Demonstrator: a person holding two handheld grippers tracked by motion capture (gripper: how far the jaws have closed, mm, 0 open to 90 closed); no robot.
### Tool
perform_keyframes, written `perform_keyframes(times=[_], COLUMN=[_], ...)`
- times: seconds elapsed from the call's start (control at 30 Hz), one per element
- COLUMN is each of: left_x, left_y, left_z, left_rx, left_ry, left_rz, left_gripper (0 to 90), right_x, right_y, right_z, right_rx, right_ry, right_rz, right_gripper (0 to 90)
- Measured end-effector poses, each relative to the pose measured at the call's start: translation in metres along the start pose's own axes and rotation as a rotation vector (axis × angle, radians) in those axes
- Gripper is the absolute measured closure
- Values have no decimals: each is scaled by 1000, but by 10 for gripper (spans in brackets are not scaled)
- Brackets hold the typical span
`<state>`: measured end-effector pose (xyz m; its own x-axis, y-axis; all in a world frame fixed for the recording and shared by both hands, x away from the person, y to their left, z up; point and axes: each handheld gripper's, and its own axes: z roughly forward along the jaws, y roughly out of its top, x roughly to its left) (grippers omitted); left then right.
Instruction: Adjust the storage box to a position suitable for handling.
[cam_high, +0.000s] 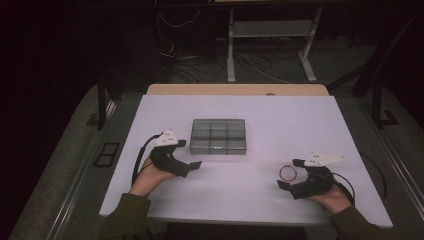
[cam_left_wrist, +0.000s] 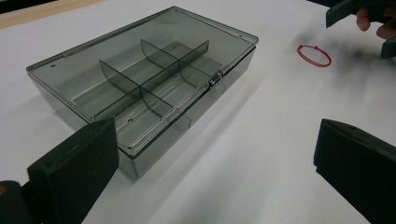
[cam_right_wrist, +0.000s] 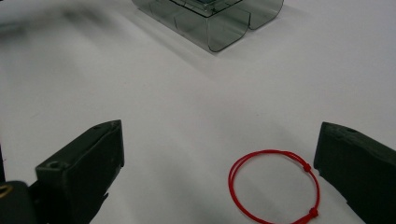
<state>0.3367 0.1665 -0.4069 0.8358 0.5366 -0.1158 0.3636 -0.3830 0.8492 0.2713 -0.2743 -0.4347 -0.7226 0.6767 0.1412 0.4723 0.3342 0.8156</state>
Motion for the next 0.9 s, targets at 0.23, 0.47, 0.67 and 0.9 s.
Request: perform_keyframes(times=[0.23,0.47,0.67,0.9], left_x=[0,2,6,8], left_y=[3,7,10,18], left_z=[3,6,9,13], left_rx=[-1,-8,-13,-23], left_ry=[-1,4,-2,2], left_rz=[0,-3,-7,-1], left_gripper=[0,0,0,0], right_x=[0,0,-1,0], right_y=[0,0,0,1], right_z=[-1,-1,0,-1], right_rx=[-1,-4,-3,-8], right_ry=[3,7,6,10], right_rz=[0,2,1,6], right_gripper=[14,14,14,15])
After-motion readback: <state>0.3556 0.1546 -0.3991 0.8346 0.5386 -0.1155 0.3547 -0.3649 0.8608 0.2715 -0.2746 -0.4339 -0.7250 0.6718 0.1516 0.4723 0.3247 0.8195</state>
